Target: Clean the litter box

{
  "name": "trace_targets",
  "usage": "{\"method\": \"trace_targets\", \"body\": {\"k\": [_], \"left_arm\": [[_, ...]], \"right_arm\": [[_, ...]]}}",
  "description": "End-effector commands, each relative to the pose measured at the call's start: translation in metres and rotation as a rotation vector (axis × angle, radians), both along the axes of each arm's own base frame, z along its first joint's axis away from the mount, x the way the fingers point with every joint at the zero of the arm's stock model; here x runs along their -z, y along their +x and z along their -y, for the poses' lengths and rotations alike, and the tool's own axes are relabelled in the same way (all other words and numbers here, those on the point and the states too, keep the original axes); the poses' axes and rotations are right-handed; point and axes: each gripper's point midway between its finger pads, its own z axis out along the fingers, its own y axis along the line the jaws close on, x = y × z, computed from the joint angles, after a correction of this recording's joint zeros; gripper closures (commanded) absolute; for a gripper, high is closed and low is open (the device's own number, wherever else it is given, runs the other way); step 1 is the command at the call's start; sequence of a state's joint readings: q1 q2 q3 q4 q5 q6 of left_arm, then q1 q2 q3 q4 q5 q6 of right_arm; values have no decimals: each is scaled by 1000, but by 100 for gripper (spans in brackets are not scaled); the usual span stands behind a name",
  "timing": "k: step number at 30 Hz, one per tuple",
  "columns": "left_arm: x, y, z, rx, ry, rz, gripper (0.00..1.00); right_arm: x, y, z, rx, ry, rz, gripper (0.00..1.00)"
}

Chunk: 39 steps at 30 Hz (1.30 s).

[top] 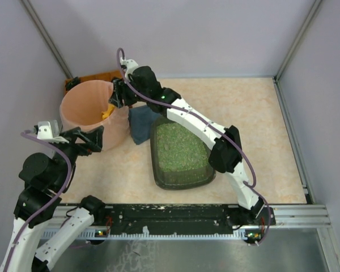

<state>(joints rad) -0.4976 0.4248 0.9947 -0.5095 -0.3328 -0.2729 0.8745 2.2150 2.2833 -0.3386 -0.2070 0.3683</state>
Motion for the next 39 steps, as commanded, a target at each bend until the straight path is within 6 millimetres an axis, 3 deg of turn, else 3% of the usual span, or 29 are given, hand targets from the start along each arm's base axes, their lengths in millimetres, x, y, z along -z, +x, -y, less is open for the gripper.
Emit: {"method": "trace_targets", "body": {"k": [1, 12, 32, 35, 39], "left_arm": [[-9, -4, -4, -7, -9, 26, 0], [-7, -5, -5, -10, -10, 23, 0], [-5, -8, -7, -13, -11, 22, 0], [-5, -8, -7, -12, -11, 23, 0], [-5, -9, -7, -13, -12, 24, 0]], "right_arm": [[-46, -8, -5, -32, 98, 68, 44], [-48, -16, -12, -63, 101, 116, 46], [-7, -8, -31, -94, 42, 67, 54], [-4, -8, -32, -92, 37, 63, 60], [-10, -6, -31, -83, 46, 79, 79]]}}
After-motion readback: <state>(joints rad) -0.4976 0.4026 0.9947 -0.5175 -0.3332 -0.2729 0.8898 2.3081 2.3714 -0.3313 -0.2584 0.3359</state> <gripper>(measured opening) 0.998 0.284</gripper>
